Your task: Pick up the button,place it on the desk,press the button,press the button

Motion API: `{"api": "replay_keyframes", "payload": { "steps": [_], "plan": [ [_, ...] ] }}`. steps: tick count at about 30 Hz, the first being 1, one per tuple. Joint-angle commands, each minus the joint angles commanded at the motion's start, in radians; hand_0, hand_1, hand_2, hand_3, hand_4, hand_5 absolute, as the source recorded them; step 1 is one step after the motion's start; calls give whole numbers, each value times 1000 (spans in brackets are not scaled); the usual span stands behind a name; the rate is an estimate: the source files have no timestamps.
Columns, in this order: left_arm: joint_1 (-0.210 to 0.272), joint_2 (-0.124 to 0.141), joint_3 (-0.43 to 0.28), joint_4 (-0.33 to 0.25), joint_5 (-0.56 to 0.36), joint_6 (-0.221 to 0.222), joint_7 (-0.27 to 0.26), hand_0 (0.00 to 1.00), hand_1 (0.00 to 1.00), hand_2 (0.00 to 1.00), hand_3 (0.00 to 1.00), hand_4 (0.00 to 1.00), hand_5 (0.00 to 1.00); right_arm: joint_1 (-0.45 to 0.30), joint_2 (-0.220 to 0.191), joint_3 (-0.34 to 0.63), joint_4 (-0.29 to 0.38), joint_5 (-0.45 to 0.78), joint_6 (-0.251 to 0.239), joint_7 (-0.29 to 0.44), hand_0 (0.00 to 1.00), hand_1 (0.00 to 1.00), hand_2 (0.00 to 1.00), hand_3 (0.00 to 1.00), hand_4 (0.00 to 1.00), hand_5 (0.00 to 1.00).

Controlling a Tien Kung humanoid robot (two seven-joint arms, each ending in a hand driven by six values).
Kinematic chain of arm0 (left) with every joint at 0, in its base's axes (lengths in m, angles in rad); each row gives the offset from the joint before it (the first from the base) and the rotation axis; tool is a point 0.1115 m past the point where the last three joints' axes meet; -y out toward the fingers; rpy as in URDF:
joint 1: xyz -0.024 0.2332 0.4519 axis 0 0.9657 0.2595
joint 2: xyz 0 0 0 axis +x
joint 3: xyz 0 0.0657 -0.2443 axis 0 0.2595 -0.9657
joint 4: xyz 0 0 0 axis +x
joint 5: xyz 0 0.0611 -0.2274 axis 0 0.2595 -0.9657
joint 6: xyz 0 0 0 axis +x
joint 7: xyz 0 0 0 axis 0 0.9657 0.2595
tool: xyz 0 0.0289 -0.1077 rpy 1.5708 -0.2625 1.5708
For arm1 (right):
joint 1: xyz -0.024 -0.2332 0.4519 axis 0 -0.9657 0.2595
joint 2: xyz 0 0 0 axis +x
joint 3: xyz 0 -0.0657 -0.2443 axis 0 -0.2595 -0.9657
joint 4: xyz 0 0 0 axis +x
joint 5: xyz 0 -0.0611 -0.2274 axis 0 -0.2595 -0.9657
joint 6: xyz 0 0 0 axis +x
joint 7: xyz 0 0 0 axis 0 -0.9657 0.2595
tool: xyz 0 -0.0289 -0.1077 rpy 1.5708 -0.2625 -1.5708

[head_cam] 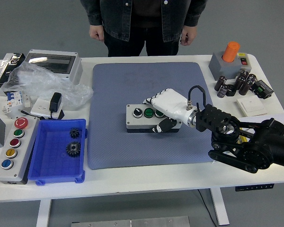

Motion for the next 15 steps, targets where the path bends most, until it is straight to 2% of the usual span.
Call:
{"api": "replay_keyframes", "payload": {
  "steps": [1,6,7,13,14,15],
  "plan": [
    [0,0,-1,0,1,0,0,680,701,650,655,627,386,0,0,3,0,1,7,-3,642,667,678,531,745,33],
    [0,0,-3,0,2,2,-1,680,701,650,655,627,386,1,-2,14,1,-2,32,-10,642,667,678,531,745,33],
    [0,0,-6,0,5,2,0,680,701,649,655,628,386,1,-2,14,1,-2,36,-10,671,680,702,685,816,176],
    [-1,1,-11,0,8,5,-4,680,700,648,654,626,385,-1,-1,16,4,-11,56,-9,671,680,702,685,816,176],
    [-1,1,-12,0,9,5,-4,680,700,648,654,626,385,-1,-1,16,5,-12,58,-9,701,702,750,829,933,264],
    [-1,1,-13,0,11,6,-4,680,700,648,654,626,385,-1,-1,16,5,-14,60,-9,701,702,750,829,933,264]
  ]
}}
